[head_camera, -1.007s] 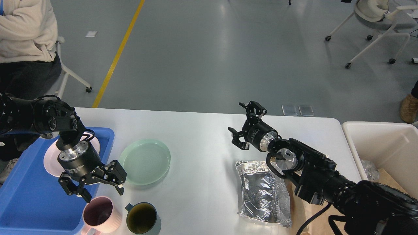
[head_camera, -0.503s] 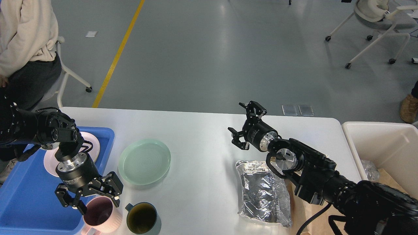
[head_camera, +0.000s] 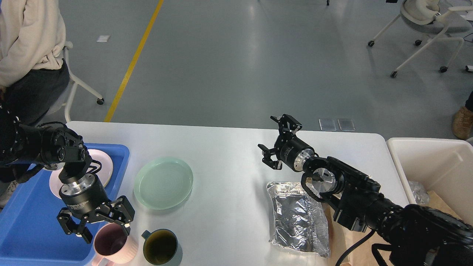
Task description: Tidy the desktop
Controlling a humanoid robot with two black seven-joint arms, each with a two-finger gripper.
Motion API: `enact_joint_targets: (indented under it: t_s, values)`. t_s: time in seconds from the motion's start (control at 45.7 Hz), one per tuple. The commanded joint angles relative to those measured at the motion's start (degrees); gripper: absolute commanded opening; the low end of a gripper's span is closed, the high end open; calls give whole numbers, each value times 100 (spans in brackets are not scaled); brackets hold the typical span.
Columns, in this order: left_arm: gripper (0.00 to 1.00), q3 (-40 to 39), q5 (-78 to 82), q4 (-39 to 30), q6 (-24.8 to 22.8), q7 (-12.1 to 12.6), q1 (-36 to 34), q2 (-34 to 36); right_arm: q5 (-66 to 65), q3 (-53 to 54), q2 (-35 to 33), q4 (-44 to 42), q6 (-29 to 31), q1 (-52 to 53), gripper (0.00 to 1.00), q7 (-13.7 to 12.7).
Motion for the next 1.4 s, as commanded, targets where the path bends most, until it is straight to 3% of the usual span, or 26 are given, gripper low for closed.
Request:
enact_joint_targets:
  t_s: [0.0, 0.482, 1.379]
  values:
    - [96, -49, 1, 36, 91, 2, 2, 0, 0, 1, 0, -2, 0, 0, 100, -6]
    - [97, -303, 1, 554, 109, 10, 547, -105, 0, 1, 0, -2, 0, 0, 100, 3]
    - [96, -356, 19, 722, 214, 2, 626, -105, 0, 1, 0, -2, 0, 0, 100, -6]
